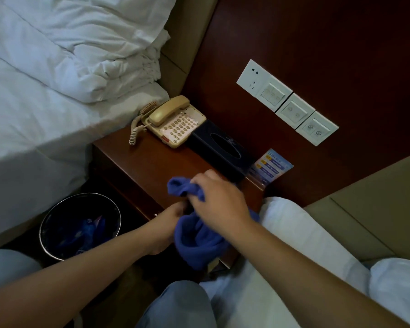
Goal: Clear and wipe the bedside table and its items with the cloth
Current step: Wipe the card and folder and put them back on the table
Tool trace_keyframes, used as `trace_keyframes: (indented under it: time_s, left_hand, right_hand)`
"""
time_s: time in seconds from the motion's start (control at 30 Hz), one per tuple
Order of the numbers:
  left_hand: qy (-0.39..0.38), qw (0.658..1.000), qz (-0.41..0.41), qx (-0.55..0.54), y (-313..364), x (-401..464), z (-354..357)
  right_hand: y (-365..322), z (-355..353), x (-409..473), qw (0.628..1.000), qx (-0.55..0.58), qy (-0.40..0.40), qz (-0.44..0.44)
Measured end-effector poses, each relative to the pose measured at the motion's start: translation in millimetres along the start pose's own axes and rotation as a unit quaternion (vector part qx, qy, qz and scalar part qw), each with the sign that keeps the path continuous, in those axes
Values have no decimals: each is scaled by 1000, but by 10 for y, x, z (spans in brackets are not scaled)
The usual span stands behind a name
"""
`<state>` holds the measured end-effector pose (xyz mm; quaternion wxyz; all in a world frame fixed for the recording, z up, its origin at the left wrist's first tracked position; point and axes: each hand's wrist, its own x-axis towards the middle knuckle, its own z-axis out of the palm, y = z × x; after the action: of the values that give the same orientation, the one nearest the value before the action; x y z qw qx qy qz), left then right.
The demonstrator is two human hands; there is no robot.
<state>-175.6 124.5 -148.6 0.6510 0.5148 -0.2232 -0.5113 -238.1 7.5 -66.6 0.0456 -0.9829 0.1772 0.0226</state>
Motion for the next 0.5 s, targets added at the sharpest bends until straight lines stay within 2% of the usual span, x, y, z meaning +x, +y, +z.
trace_keyframes:
  time_s: [0.07,0.2,0.33,0.5]
  left_hand:
    - [2,1000,3,19,-9,5,13]
    - [-45,996,1,-71,-10,12,17]
    - [-53,992,-16,-116,-27,-53,-38]
    - [-46,991,-42,-121,-80,-51,-18]
  right_hand:
    - [-17,-10,-15,1000,0,16,-16]
    - [502,-98,155,994,37,37,94]
    - [870,-94,186,971,136,5,197]
    - [1014,19,194,945,181,-46,270]
